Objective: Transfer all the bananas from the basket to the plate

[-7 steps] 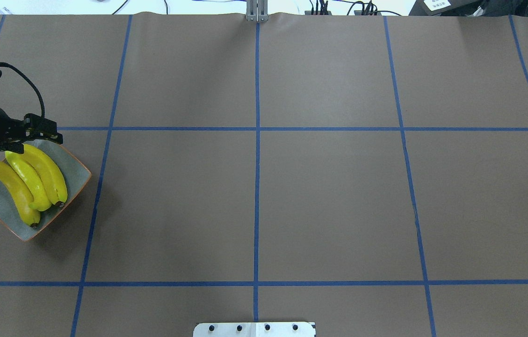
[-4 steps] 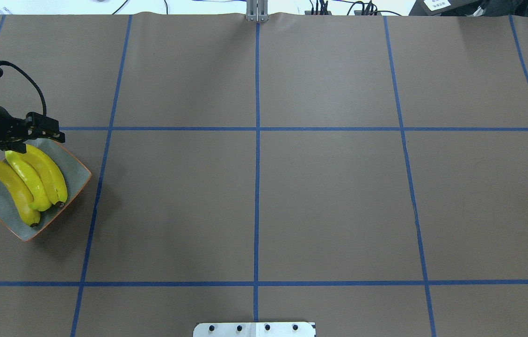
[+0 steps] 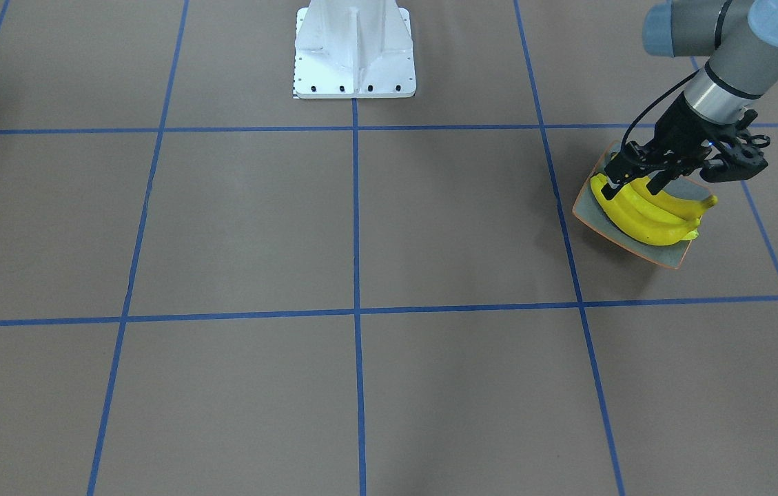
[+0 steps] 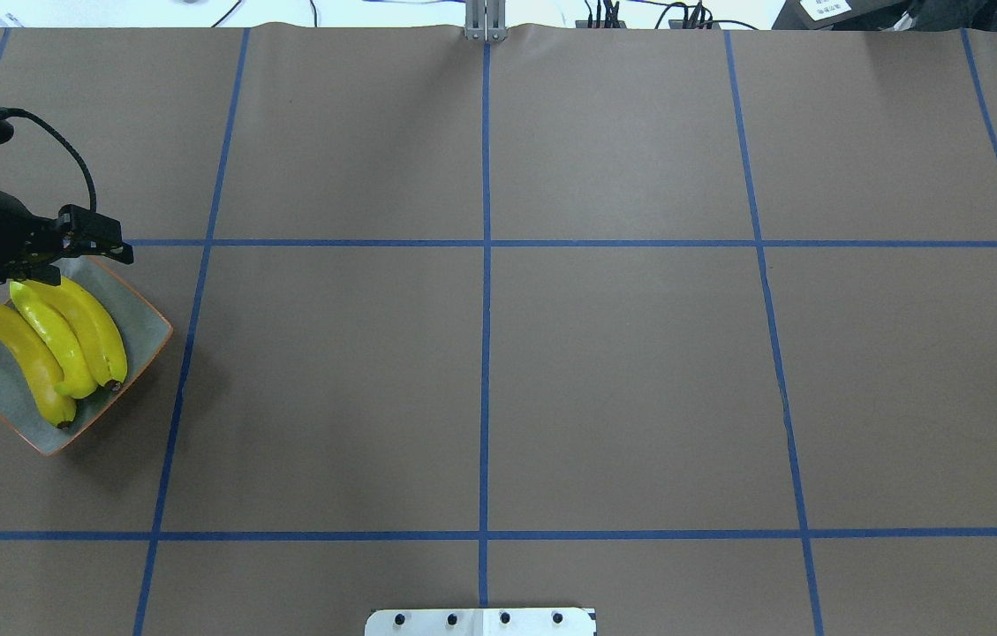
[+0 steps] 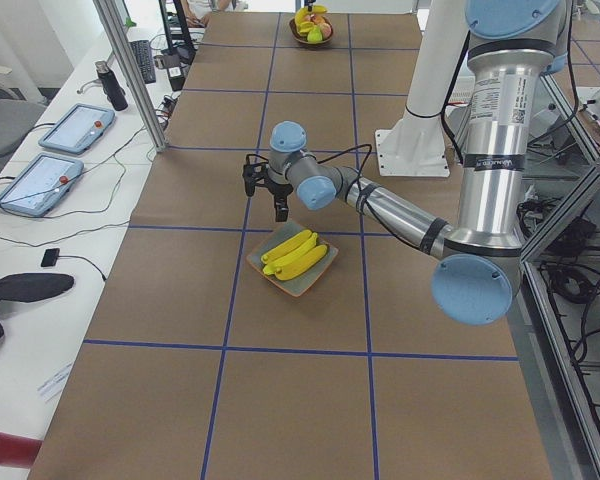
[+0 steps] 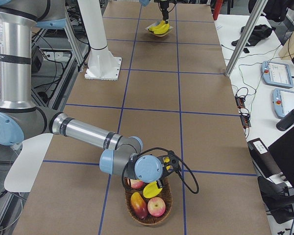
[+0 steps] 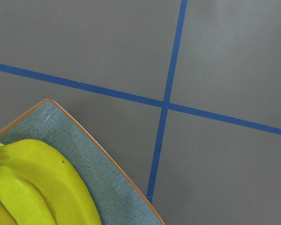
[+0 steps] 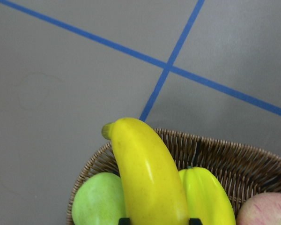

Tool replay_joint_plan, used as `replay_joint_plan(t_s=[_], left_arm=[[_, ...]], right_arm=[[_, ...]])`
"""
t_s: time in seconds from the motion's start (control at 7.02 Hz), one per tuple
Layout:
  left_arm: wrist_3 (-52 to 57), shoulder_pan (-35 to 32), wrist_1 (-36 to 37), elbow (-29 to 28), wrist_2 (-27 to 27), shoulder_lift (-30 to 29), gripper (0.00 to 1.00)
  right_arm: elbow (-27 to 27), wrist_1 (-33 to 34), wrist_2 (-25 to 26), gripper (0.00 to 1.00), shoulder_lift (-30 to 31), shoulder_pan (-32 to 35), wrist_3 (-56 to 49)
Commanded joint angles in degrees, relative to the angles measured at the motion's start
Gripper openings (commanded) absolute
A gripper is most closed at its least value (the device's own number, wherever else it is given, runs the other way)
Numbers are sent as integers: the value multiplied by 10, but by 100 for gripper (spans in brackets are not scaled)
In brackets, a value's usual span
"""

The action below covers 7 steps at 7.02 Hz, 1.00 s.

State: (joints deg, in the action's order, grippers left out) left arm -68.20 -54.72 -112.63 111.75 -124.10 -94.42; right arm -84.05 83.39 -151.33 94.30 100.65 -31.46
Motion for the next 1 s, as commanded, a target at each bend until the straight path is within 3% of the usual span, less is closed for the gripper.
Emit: replay_joint_plan(t_s=[0.0,0.43,0.85], left_arm=[[-33,1,0,-7,0,-30,100],[-36,2,0,-40,-3,-74,100],[-96,4,-9,-71,-4,-144,100]], right_arm=[[-68,61,-40,0,-30,-16,110],[-115,55,-105,0,-73,-83,289],[-121,32,-180,0,-136,-144,418]])
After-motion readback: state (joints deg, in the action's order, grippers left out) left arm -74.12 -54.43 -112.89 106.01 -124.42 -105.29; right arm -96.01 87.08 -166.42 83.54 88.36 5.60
